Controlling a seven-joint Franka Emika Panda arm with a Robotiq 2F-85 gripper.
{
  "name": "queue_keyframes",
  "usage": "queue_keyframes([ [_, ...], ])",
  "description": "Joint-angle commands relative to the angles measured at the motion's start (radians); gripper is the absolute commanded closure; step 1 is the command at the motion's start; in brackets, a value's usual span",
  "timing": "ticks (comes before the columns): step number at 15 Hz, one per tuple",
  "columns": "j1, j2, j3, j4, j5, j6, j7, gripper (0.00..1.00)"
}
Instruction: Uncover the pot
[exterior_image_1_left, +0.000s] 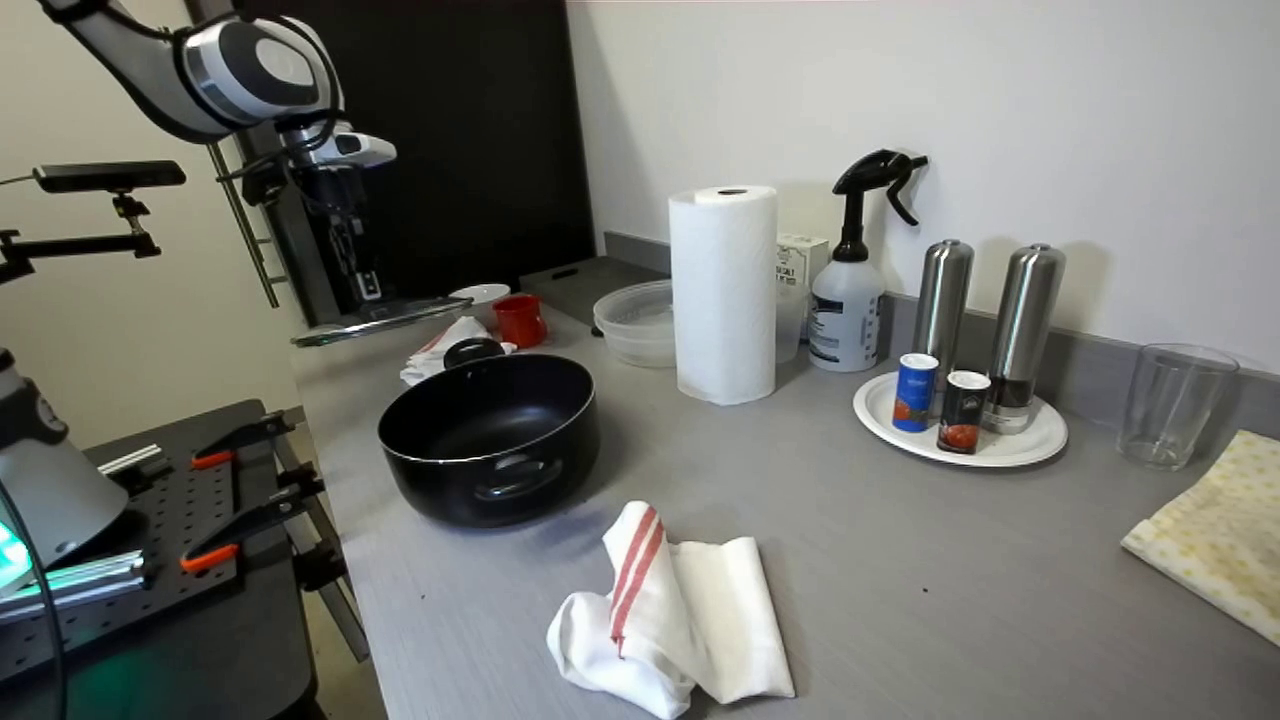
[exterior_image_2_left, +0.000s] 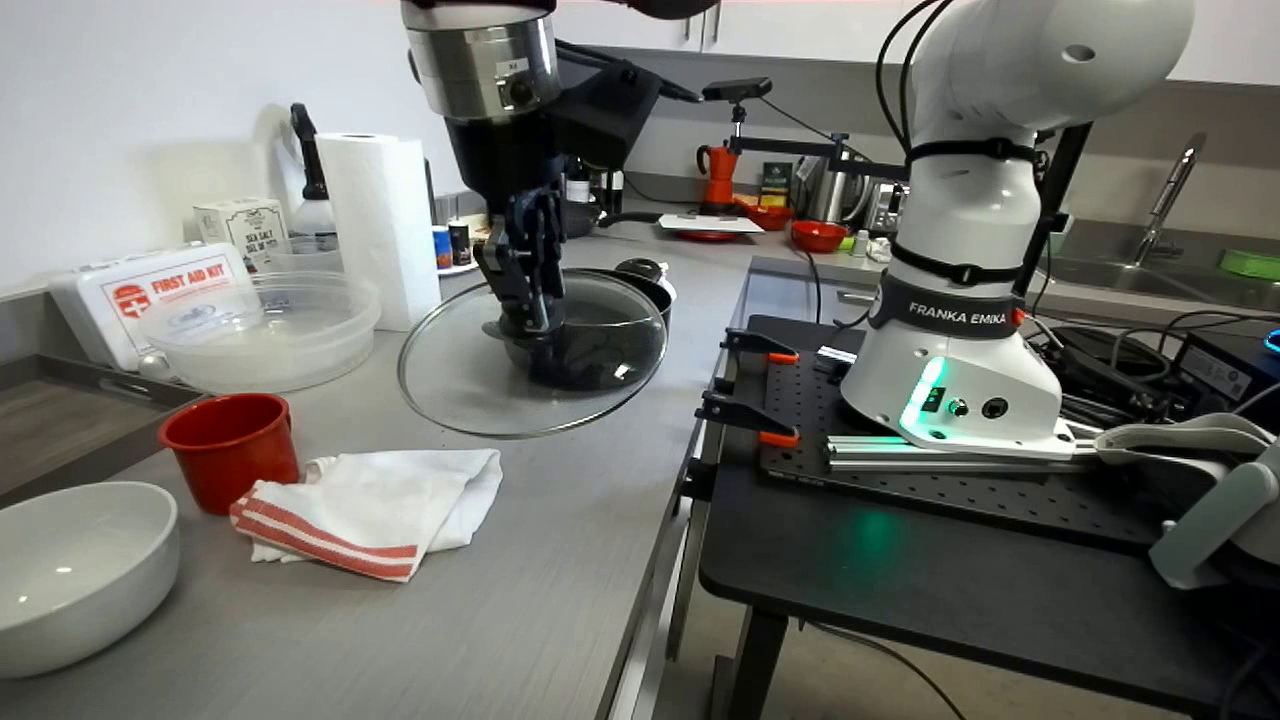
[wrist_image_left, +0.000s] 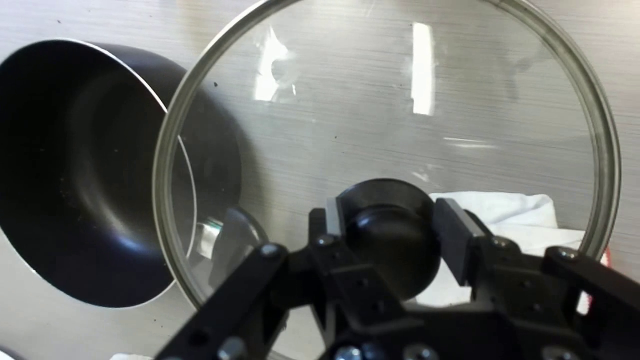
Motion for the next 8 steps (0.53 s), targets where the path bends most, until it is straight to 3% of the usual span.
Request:
queue_keyframes([
  [1,0.053,0.102,-0.003,0.097,-0.067,-0.027,0.039,0.77],
  [8,0.16,0.272,-0.035,0.239,-0.103,-0.034,0.011,0.77],
])
